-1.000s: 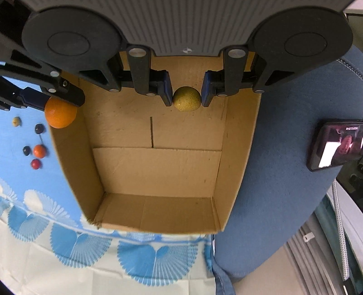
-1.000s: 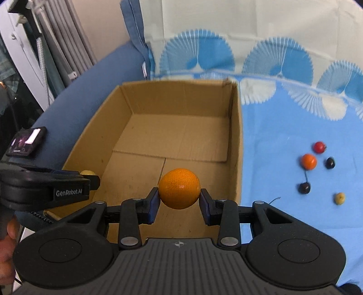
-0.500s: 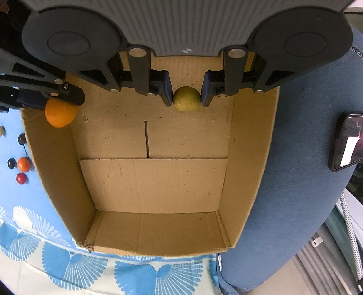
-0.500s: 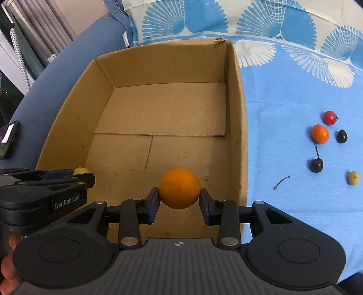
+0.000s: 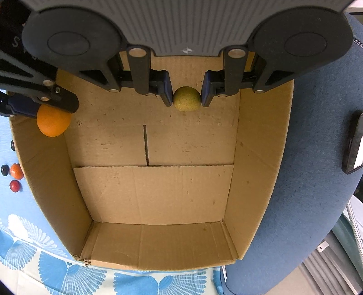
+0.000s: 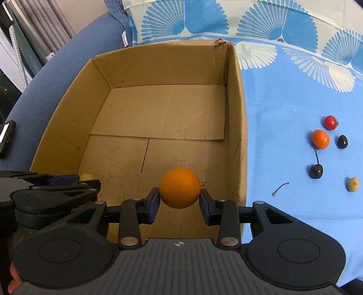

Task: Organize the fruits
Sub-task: 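Open the left gripper to drop the yellow fruit while the right gripper drops the orange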

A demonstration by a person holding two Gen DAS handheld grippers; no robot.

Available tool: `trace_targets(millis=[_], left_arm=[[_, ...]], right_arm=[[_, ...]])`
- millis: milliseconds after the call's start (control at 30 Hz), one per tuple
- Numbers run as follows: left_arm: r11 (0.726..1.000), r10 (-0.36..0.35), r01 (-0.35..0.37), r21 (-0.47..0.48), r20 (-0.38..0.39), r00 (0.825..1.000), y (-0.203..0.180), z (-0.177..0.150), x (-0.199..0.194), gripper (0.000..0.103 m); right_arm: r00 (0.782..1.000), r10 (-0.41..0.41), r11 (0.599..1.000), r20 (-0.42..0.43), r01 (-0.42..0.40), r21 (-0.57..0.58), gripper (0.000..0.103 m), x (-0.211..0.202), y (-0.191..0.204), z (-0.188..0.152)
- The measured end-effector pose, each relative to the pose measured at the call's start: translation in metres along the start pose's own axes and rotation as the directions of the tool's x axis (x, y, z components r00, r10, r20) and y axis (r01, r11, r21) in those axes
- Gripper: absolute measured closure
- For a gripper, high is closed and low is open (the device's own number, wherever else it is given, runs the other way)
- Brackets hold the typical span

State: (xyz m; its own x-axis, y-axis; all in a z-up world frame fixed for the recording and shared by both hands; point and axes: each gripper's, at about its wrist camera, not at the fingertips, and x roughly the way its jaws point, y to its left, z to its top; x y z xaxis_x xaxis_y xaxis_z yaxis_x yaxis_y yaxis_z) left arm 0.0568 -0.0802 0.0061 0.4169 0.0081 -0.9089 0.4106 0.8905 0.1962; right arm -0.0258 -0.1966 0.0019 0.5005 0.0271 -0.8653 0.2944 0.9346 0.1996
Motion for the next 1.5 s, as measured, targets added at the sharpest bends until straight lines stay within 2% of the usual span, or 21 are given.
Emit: trace_targets(millis=[233, 300, 367, 400, 433, 467, 500, 533, 567, 633, 800, 1133, 1333, 1500], left_arm=[[1.000, -0.016, 0.016, 0.002, -0.008, 1.000, 0.002, 0.003, 0.004, 0.071], [0.999, -0.034, 0.033, 0.029, 0.006, 0.999, 0.000, 0.003, 0.003, 0.051], [0.999, -0.020, 0.018, 0.043, 0.046, 0.999, -0.002, 0.002, -0.003, 0.009], [0.999, 0.005, -0.008, 0.045, 0.074, 0.997, -0.002, 0.001, -0.007, 0.006], [0.998, 0.030, -0.035, 0.049, 0.105, 0.994, -0.003, 0.000, -0.011, 0.002], [0.997, 0.046, -0.054, 0.058, 0.124, 0.991, -0.003, 0.000, -0.015, 0.000], [0.996, 0.056, -0.065, 0.066, 0.131, 0.990, -0.003, 0.000, -0.019, 0.000], [0.995, 0.055, -0.064, 0.072, 0.127, 0.990, -0.001, -0.001, -0.023, 0.000], [0.996, 0.044, -0.053, 0.070, 0.121, 0.992, 0.002, -0.002, -0.026, 0.000], [0.999, 0.011, -0.016, 0.048, 0.110, 0.994, 0.008, -0.006, -0.036, 0.000], [0.999, -0.037, 0.037, -0.002, 0.144, 0.989, 0.018, -0.028, -0.074, 0.000], [0.992, -0.127, 0.128, 0.008, 0.225, 0.966, 0.018, -0.090, -0.161, 0.000], [0.993, -0.112, 0.117, 0.001, 0.283, 0.952, 0.017, -0.124, -0.200, 0.000], [0.995, -0.098, 0.101, 0.009, 0.328, 0.940, 0.014, -0.144, -0.225, 0.000]], right_arm=[[1.000, -0.005, 1.000, -0.001, 0.005, -0.004, 0.063, 0.000, 0.001, 0.000], [1.000, -0.018, 1.000, 0.004, 0.018, -0.010, 0.063, 0.000, 0.002, -0.001], [0.999, -0.047, 0.998, 0.018, 0.048, -0.029, 0.063, -0.002, 0.006, -0.003], [0.998, -0.059, 0.997, 0.032, 0.060, -0.042, 0.061, -0.003, 0.007, -0.004], [0.996, -0.071, 0.996, 0.049, 0.073, -0.055, 0.054, -0.007, 0.008, -0.006], [0.995, -0.073, 0.994, 0.069, 0.078, -0.074, 0.052, -0.011, 0.009, -0.009], [0.994, -0.073, 0.992, 0.086, 0.081, -0.094, 0.039, -0.017, 0.010, -0.011], [0.992, -0.073, 0.991, 0.098, 0.083, -0.104, 0.032, -0.023, 0.010, -0.014], [0.993, -0.052, 0.992, 0.109, 0.063, -0.108, 0.029, -0.031, 0.009, -0.017], [0.992, -0.018, 0.993, 0.124, 0.032, -0.111, 0.012, -0.047, 0.009, -0.024], [0.980, -0.023, 0.992, 0.199, 0.047, -0.115, 0.010, -0.096, 0.012, -0.048], [0.947, -0.025, 0.997, 0.321, 0.047, -0.061, 0.005, -0.188, 0.015, -0.107], [0.928, -0.026, 0.996, 0.373, 0.056, -0.069, 0.004, -0.222, 0.023, -0.138], [0.895, -0.024, 0.996, 0.445, 0.057, -0.061, 0.003, -0.251, 0.025, -0.160]])
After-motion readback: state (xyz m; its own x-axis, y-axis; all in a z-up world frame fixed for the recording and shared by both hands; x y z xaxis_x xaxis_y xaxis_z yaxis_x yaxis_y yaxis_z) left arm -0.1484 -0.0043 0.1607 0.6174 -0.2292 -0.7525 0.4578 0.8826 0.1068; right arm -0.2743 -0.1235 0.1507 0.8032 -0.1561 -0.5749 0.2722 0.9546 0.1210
